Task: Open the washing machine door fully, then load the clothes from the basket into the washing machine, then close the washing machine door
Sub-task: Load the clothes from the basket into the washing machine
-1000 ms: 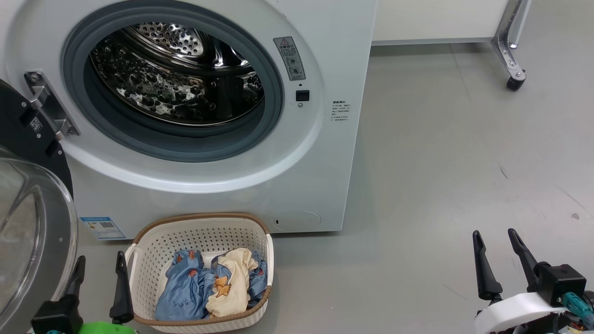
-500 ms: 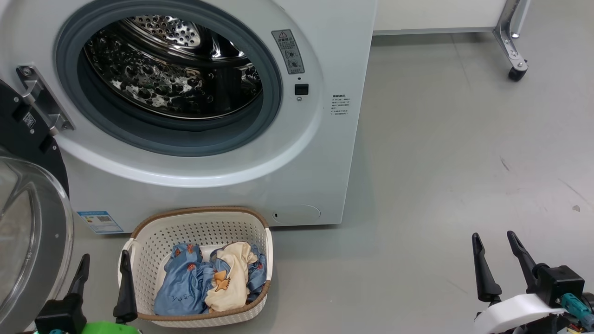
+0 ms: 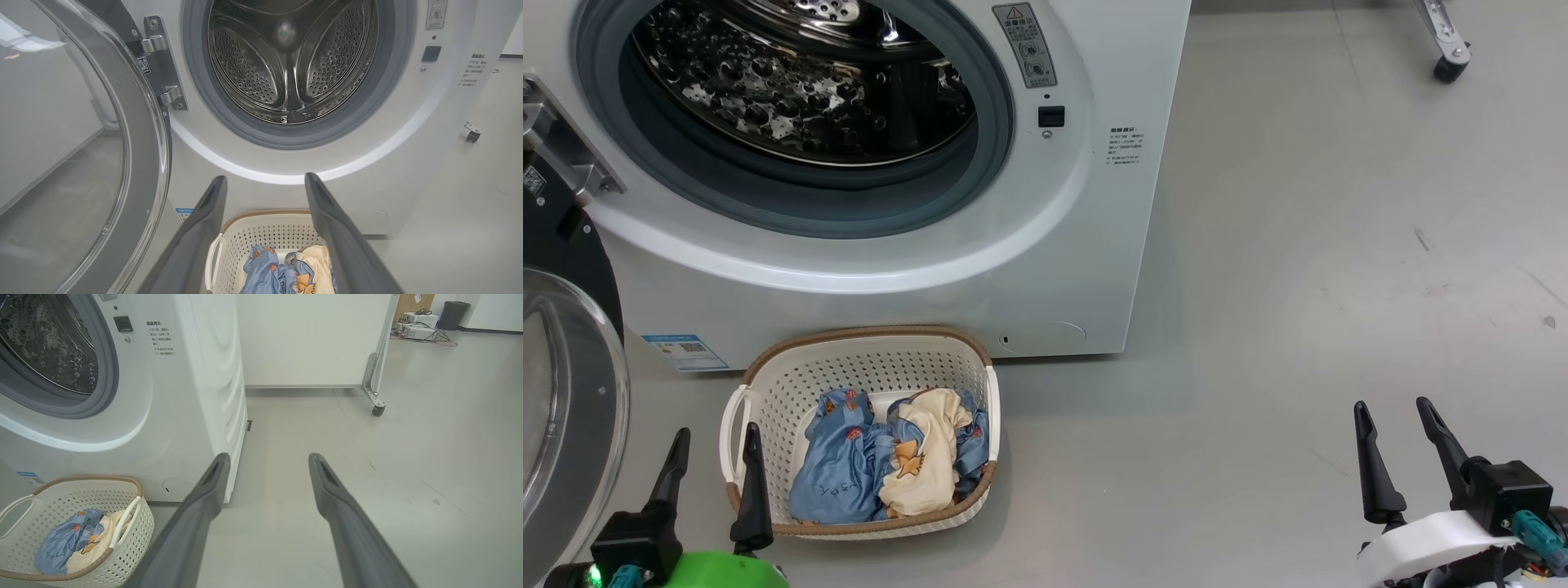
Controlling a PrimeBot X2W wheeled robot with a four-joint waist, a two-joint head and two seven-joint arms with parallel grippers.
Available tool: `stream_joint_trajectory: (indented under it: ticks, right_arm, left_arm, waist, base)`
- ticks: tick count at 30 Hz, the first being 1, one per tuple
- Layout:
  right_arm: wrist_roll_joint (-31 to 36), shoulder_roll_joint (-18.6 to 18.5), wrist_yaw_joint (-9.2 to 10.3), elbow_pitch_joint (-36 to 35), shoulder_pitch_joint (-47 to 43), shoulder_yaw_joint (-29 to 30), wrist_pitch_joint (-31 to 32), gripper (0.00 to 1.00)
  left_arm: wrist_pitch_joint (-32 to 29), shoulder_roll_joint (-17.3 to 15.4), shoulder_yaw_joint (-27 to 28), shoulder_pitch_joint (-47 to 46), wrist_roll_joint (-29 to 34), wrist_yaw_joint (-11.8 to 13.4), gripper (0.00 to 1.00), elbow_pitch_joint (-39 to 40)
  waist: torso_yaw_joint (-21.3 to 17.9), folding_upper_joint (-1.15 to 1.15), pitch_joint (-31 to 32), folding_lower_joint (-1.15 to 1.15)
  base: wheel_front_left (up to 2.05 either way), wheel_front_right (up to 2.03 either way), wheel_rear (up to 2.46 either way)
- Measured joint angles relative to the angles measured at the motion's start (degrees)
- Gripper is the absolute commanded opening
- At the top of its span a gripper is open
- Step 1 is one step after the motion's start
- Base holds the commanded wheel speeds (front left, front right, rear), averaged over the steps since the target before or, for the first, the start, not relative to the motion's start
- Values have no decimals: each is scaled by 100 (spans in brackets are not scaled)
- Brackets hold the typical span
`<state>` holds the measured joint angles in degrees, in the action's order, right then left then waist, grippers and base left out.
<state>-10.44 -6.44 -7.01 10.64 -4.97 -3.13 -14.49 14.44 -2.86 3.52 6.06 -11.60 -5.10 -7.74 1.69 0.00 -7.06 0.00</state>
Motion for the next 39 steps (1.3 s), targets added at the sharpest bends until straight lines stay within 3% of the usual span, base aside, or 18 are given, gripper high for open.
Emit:
stream_joint_trajectory:
  ticks: [17, 39]
  right_arm:
    - [-60, 82, 0, -23, 330, 41, 0, 100]
    - [-41, 46, 0, -308, 1072, 1, 0, 100]
  left_arm:
    - [0, 16, -211, -561, -2, -48, 100, -52]
    - [1, 36, -356, -2103, -49, -100, 100, -625]
  waist:
    - [-8, 0, -925, 0]
    - [-55, 0, -2648, 1]
  base:
    - [0, 0, 0]
    - [0, 0, 0]
